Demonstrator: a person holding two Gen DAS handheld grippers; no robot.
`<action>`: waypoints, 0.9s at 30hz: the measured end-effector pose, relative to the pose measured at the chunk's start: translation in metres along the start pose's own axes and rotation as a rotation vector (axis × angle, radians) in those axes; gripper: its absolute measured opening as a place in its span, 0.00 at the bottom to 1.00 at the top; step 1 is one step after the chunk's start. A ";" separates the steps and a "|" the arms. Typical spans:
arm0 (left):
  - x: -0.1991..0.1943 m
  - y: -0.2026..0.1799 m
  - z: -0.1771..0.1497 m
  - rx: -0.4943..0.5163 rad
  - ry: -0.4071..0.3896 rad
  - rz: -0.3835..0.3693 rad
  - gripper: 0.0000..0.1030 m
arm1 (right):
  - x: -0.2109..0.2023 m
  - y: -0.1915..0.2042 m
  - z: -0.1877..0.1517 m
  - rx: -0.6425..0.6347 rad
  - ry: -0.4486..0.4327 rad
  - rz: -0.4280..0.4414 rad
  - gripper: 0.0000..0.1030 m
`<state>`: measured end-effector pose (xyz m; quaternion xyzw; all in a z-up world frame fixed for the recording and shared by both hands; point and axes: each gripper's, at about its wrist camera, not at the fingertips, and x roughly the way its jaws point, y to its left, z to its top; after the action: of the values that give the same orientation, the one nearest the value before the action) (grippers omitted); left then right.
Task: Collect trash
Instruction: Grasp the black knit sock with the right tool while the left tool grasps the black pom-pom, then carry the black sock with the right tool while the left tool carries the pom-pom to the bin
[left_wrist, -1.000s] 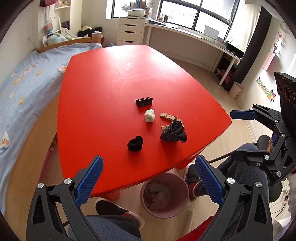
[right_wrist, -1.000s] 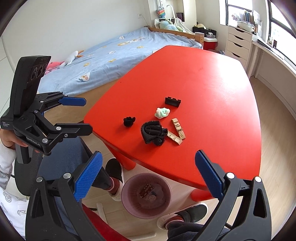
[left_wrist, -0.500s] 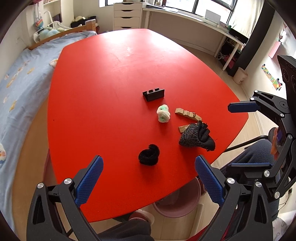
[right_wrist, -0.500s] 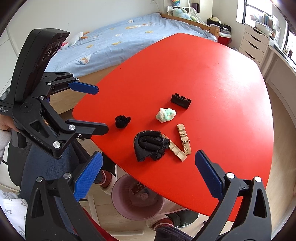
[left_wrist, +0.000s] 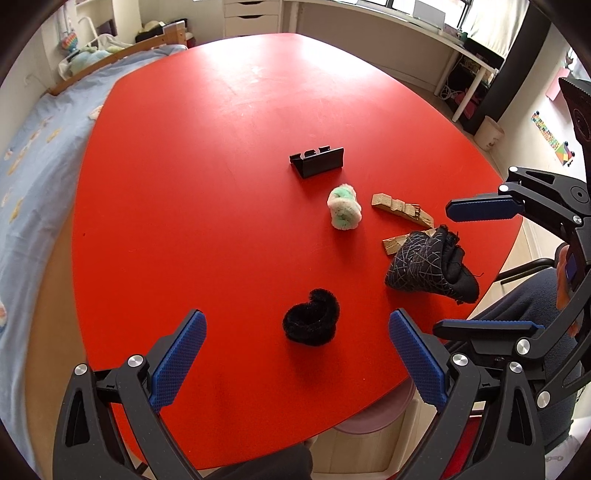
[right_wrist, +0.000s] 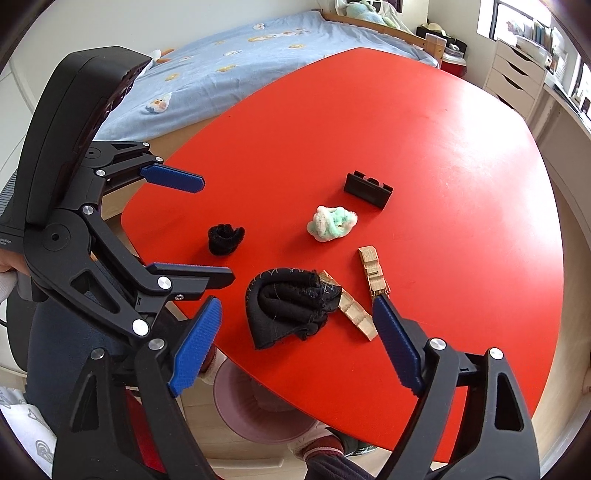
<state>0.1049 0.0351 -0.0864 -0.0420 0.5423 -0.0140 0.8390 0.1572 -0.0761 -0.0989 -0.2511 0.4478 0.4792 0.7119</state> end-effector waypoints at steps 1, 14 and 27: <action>0.001 0.000 0.000 0.001 -0.001 0.003 0.89 | 0.001 0.000 0.000 0.001 -0.001 -0.003 0.73; 0.006 -0.002 -0.001 0.004 0.003 0.004 0.42 | 0.004 0.001 0.003 -0.005 -0.008 0.000 0.38; -0.002 -0.006 0.000 0.001 -0.019 0.014 0.22 | -0.007 0.001 0.003 0.015 -0.037 -0.012 0.35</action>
<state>0.1043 0.0294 -0.0838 -0.0380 0.5343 -0.0080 0.8444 0.1566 -0.0769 -0.0915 -0.2398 0.4367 0.4763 0.7246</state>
